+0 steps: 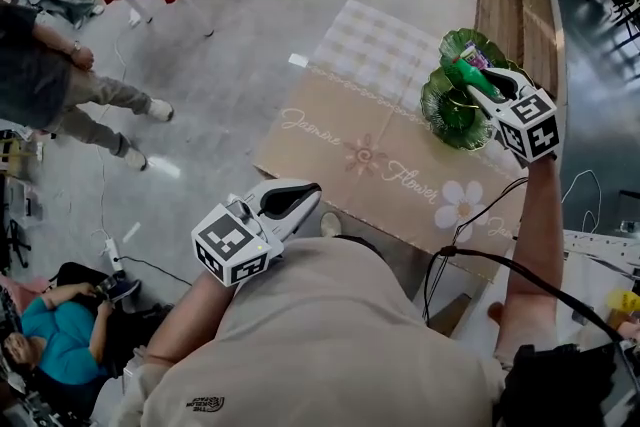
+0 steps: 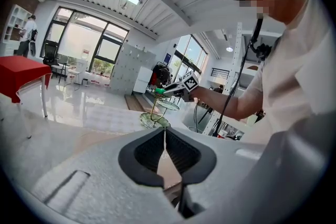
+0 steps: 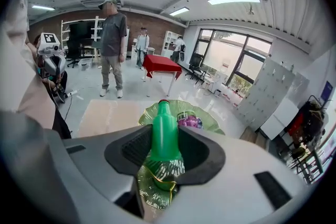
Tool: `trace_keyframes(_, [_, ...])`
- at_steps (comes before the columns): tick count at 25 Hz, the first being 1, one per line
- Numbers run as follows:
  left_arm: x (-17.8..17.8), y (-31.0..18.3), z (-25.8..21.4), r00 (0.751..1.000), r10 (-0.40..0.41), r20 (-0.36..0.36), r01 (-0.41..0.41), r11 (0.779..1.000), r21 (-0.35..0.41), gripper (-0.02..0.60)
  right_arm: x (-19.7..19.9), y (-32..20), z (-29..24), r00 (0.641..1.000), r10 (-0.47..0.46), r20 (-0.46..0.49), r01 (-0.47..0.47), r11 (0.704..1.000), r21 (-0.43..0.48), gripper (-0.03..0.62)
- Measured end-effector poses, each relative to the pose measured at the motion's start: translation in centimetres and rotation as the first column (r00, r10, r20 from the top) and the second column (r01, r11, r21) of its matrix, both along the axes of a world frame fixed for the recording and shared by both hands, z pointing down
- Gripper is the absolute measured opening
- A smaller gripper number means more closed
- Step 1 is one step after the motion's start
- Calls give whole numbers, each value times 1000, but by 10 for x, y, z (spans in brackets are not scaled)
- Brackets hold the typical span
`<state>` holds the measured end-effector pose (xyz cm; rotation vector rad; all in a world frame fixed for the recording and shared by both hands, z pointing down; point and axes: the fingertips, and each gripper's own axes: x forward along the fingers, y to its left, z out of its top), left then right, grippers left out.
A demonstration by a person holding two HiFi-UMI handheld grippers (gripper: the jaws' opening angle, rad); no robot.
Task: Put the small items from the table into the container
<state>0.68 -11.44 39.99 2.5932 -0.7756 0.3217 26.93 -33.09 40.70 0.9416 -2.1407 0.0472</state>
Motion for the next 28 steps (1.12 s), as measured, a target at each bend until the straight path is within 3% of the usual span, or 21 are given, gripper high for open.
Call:
trace_keyframes(5, [-5, 3, 2, 1000, -9, -2, 9, 1000, -7, 9, -1, -2, 6, 1000, 2, -9, -3, 1000, -26, 173])
trace_keyframes(15, [-15, 14, -2, 1000, 13, -2, -13, 1000, -3, 9, 5, 7, -9, 997, 76, 30, -77, 997, 27, 192])
trace_keyframes(24, [-33, 36, -7, 998, 60, -10, -60, 998, 7, 9, 0, 53, -36, 954, 228, 195, -255, 959, 127, 190])
trace_keyframes(28, [-43, 51, -8, 995, 96, -17, -96, 995, 11, 9, -17, 95, -32, 919, 281, 277, -324, 938, 123, 170])
